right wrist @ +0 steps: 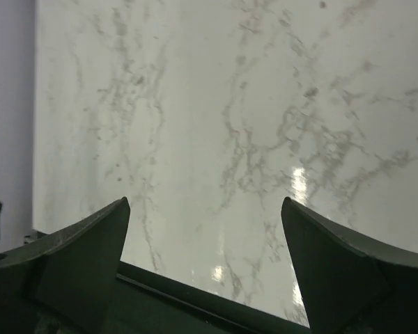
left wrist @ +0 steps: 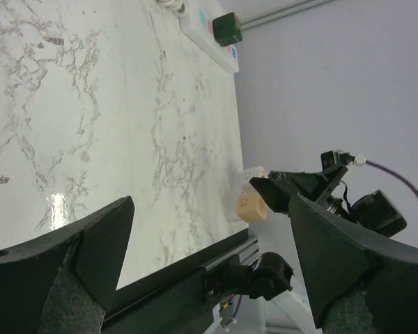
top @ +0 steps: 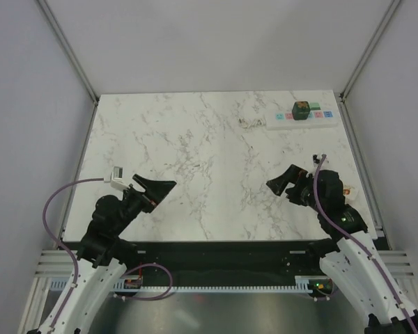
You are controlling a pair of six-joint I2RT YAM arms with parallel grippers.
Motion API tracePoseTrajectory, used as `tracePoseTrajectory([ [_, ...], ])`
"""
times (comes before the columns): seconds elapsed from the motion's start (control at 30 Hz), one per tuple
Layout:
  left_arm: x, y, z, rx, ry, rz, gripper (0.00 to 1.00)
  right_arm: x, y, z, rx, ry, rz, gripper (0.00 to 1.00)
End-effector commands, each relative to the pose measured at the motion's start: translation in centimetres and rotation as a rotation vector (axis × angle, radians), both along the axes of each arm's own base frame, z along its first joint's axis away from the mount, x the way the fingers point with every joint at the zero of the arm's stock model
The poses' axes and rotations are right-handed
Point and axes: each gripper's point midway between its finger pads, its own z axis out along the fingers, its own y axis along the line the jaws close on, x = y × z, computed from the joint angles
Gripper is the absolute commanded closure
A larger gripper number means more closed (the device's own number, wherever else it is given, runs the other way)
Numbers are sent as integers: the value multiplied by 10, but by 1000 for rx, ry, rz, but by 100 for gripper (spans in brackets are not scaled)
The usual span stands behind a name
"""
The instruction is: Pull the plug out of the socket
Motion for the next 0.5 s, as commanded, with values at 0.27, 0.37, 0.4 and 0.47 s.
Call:
tracePoseTrajectory([
  [0.27,-26,10,15,188,-140,-60,0,72,-55,3,-390,131,-240,2],
  [0.37,-29,6,17,201,-143,-92,0,86,-54,3,-470,152,-187,2],
  [0.4,-34,2,21,203,-147,-131,0,91,-56,10,-479,152,-201,2],
  [0.47,-34,-7,15,226,-109,-193,0,98,-64,3,-518,192,-254,2],
])
